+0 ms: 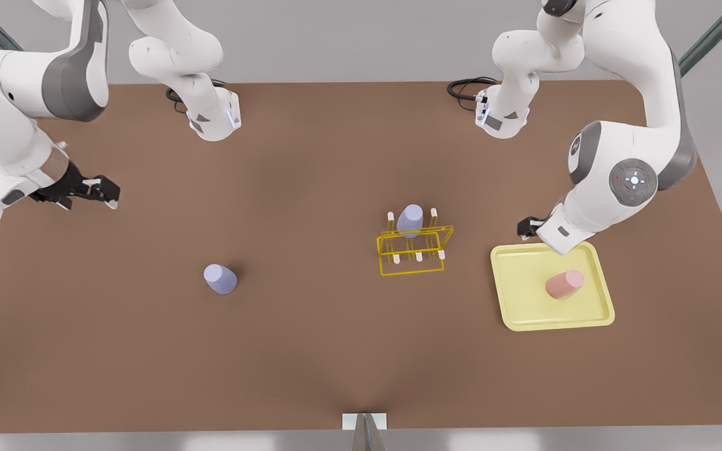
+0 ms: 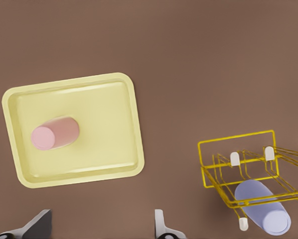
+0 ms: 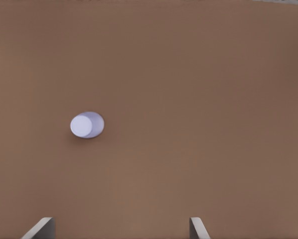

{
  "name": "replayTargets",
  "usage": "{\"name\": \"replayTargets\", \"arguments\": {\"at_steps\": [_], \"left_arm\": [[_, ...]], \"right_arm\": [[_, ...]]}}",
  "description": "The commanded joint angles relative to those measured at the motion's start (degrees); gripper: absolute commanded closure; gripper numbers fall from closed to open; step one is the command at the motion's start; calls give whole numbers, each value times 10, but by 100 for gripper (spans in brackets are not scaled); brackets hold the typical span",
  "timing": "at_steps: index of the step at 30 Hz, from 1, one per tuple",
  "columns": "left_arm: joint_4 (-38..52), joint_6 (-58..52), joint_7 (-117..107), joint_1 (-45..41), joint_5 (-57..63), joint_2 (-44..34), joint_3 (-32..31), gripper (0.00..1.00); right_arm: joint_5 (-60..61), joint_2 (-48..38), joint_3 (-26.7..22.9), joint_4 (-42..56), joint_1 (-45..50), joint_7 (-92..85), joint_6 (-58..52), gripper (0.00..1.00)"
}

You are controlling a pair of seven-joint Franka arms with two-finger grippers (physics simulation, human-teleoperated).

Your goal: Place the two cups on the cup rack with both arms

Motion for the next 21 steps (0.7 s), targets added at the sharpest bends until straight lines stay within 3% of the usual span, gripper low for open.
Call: {"name": "replayTargets", "arguments": {"at_steps": [1, 5, 7, 9, 12, 15, 21], "left_arm": [[1, 22, -8, 0, -3, 0, 0, 0], [1, 23, -7, 0, 0, 4, 1, 0], [3, 28, -4, 0, -1, 18, 16, 0], [38, 78, 99, 27, -24, 82, 63, 0], [111, 147, 231, 95, -66, 200, 66, 0], [119, 193, 242, 99, -63, 236, 66, 0], [-47, 329, 243, 114, -60, 176, 71, 0]], "right_arm": [[1, -1, 3, -1, 1, -15, 15, 0], [-8, 10, 7, -8, 10, -36, 1, 0], [-3, 68, 9, -7, 45, -30, 49, 0], [10, 113, 9, -7, 62, -24, 111, 0], [34, 170, 10, -10, 63, -2, 190, 1], [49, 191, 10, -51, 70, 19, 289, 1], [50, 190, 10, -111, 83, 19, 363, 1]]}}
